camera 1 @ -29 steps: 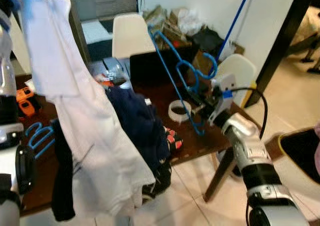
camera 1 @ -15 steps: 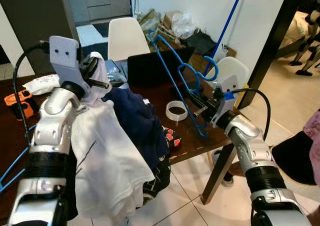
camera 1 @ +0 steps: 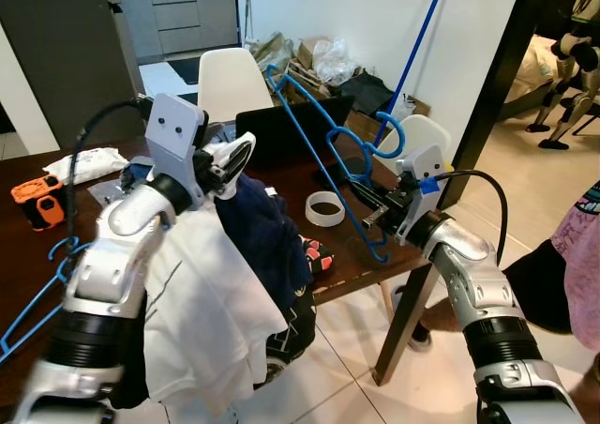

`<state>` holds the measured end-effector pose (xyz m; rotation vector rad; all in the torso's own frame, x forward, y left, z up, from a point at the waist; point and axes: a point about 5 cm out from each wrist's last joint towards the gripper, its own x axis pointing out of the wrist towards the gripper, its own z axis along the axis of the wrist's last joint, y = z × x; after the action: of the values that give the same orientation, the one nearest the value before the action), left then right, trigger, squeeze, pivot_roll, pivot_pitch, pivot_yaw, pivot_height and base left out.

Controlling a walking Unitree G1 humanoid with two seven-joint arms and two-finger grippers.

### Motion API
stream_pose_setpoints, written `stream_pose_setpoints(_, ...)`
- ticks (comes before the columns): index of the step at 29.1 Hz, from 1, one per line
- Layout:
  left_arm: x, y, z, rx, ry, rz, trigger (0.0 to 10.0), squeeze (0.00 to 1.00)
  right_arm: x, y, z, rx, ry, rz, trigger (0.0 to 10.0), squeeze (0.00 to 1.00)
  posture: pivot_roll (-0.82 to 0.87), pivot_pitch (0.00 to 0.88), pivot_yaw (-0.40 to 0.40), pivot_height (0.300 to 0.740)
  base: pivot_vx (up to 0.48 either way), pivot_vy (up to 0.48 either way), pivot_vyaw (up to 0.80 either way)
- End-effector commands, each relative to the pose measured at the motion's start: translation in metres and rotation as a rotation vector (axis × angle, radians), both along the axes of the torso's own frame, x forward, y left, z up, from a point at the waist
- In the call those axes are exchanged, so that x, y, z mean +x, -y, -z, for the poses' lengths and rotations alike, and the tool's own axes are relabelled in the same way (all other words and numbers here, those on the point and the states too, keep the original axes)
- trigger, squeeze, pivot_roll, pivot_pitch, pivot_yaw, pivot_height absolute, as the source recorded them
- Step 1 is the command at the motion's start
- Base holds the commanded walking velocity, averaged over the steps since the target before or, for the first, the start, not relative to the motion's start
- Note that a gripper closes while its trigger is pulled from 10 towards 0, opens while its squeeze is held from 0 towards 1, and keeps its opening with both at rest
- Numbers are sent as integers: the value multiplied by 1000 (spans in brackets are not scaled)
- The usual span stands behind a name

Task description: Hang hanger

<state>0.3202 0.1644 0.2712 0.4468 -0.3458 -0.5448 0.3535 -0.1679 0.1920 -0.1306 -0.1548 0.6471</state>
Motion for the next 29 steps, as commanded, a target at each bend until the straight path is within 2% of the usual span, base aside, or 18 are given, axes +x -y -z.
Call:
stream_pose_setpoints(1,-5,-3,4,153,-35,21,10000,1000,-1,1,1,11,-9,5,10000,0,87,0,8,740,0,0,0)
stream_pose_setpoints(2,-9,-11,7,265,-73,21,10000,1000,-1,2,1,9,-11,8,10000,0,87,0,7,740,0,0,0)
stream_pose_setpoints(3,-11,-17,9,324,-99,17,10000,1000,-1,2,1,8,-12,9,10000,0,87,0,7,740,0,0,0)
stream_pose_setpoints(4,-11,-17,9,324,-99,17,10000,1000,-1,2,1,8,-12,9,10000,0,87,0,7,740,0,0,0)
stream_pose_setpoints(6,-22,-30,17,425,-191,38,10000,1000,0,3,1,8,-14,11,10000,0,88,0,4,740,0,0,0)
stream_pose_setpoints(11,-31,-36,17,442,-246,69,10000,1000,0,3,0,12,-15,11,10000,0,87,0,4,740,0,0,0)
stream_pose_setpoints(12,-36,-35,10,388,-240,105,10000,1000,0,4,-2,22,-15,11,10000,0,89,0,1,740,0,0,0)
stream_pose_setpoints(14,-36,-35,10,388,-240,105,10000,1000,0,4,-2,22,-15,11,10000,0,89,0,1,740,0,0,0)
stream_pose_setpoints(15,-39,-32,-4,282,-197,146,10000,1000,0,5,-3,38,-15,7,10000,0,90,0,0,740,0,0,0)
stream_pose_setpoints(16,-40,-27,-19,132,-135,177,10000,957,0,5,-6,62,-13,1,10000,0,90,0,0,740,0,0,0)
stream_pose_setpoints(17,-40,-27,-19,132,-135,177,10000,957,0,5,-6,62,-13,1,10000,0,90,0,0,740,0,0,0)
stream_pose_setpoints(18,-40,-24,-28,33,-95,196,10000,957,0,5,-7,78,-12,-3,10000,0,90,0,0,740,0,0,0)
stream_pose_setpoints(19,-39,-20,-32,-60,-76,216,10000,0,0,4,-9,100,-12,-8,10000,0,93,0,-2,740,0,0,0)
stream_pose_setpoints(20,-39,-20,-32,-60,-76,216,10000,0,0,4,-9,100,-12,-8,10000,0,93,0,-2,740,0,0,0)
stream_pose_setpoints(21,-37,-15,-31,-137,-71,223,10000,0,0,3,-10,111,-12,-14,10000,0,88,0,-1,740,0,0,0)
stream_pose_setpoints(22,-37,-15,-31,-137,-71,223,10000,0,0,3,-10,111,-12,-14,10000,0,88,0,-1,740,0,0,0)
stream_pose_setpoints(24,-27,-3,-18,-302,-86,177,10000,0,-1,-2,-10,118,-18,-38,10000,0,85,0,-2,740,0,0,0)
stream_pose_setpoints(29,-19,7,-4,-403,-124,146,10000,0,-3,-7,-9,118,-21,-65,10000,0,80,0,-3,740,0,0,0)
